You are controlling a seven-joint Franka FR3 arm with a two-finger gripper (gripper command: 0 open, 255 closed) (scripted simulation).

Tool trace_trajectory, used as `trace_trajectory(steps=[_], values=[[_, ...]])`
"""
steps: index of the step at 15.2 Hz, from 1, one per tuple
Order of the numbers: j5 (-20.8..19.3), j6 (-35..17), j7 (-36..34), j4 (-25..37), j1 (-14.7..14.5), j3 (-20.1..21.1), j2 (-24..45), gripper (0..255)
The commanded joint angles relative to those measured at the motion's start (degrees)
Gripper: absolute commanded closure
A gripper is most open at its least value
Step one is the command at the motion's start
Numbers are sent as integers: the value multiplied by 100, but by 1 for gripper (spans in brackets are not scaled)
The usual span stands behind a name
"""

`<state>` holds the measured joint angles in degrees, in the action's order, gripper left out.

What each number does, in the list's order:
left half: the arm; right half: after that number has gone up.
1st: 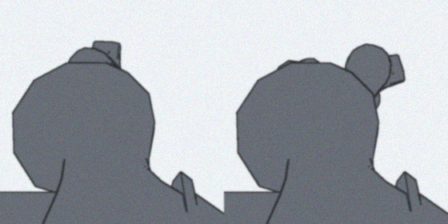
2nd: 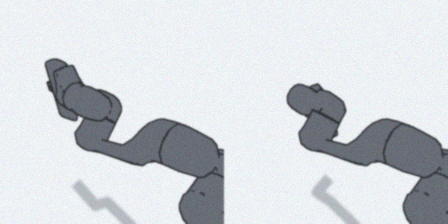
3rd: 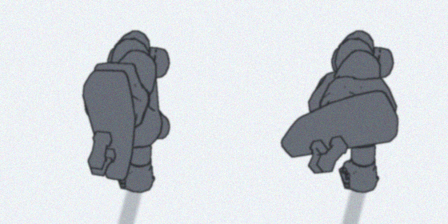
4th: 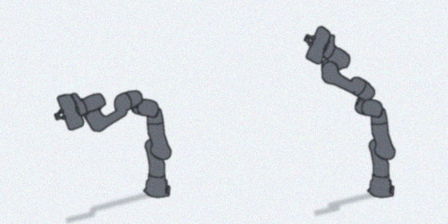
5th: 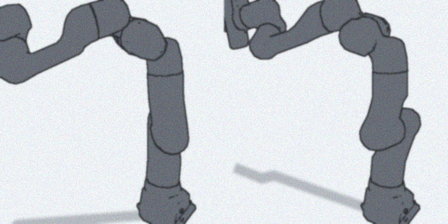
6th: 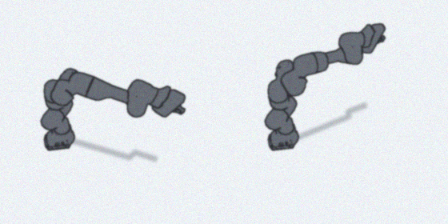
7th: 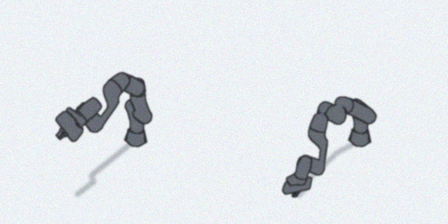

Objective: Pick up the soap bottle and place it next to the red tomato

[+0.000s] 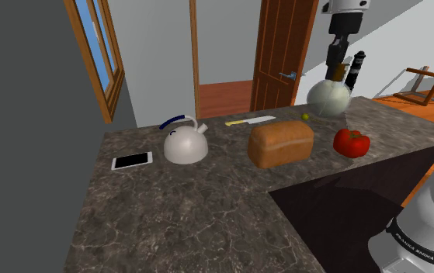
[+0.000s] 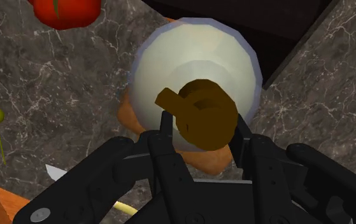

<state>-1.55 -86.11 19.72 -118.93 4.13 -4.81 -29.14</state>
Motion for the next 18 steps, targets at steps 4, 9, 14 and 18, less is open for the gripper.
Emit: trace_trajectory(steps=[4,9,14,18], values=[[-311,50,713,59,229,-539,-17,255],[-581,33,1434,279,432,-1095,171,255],[-764,-11,2180,653,611,-1665,523,255],[-816,-55,2806,1065,731,-2143,929,255]])
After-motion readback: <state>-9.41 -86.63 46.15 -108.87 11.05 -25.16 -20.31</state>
